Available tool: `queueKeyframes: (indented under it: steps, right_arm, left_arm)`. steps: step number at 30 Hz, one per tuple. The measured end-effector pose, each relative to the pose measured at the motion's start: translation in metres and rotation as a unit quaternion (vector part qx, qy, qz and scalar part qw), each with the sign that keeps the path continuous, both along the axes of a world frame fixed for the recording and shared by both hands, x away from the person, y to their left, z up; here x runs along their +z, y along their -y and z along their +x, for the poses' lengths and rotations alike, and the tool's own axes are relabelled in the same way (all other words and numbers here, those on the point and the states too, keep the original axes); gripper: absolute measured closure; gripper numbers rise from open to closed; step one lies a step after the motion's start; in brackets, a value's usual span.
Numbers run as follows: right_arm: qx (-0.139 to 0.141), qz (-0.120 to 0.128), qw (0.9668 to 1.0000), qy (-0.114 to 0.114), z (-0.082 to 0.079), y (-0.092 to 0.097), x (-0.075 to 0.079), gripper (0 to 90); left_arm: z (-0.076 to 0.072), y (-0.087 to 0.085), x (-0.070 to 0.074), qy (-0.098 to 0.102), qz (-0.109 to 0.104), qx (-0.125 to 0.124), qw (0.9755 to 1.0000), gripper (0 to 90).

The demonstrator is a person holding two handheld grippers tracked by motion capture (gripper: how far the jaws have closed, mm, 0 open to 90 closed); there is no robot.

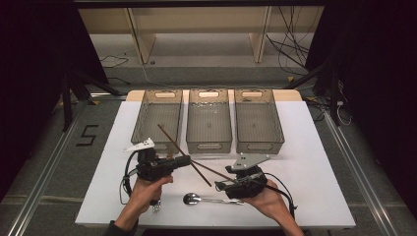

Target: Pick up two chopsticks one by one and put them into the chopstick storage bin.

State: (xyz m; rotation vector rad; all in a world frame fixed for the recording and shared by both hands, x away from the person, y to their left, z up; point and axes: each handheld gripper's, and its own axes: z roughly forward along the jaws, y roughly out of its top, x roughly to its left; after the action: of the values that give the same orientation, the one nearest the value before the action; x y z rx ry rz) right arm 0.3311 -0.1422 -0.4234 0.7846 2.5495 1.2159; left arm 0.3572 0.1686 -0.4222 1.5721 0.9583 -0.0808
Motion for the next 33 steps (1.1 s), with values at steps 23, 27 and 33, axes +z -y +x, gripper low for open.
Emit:
queueKeyframes:
  steps: [23, 27, 33]
  right_arm:
    - [-0.021, 0.002, 0.9997, -0.014, -0.003, 0.022, -0.015, 24.5]
    - [-0.021, 0.006, 0.9997, -0.012, -0.005, 0.024, -0.015, 23.1]
    - [-0.02, 0.005, 0.9997, -0.008, -0.007, 0.027, -0.016, 21.9]
  left_arm:
    - [0.069, -0.07, 0.064, -0.011, 0.036, 0.059, 0.9975, 84.7]
    - [0.084, -0.076, 0.069, -0.018, 0.049, 0.075, 0.9958, 84.7]
    - [0.107, -0.085, 0.072, -0.031, 0.078, 0.102, 0.9912, 84.7]
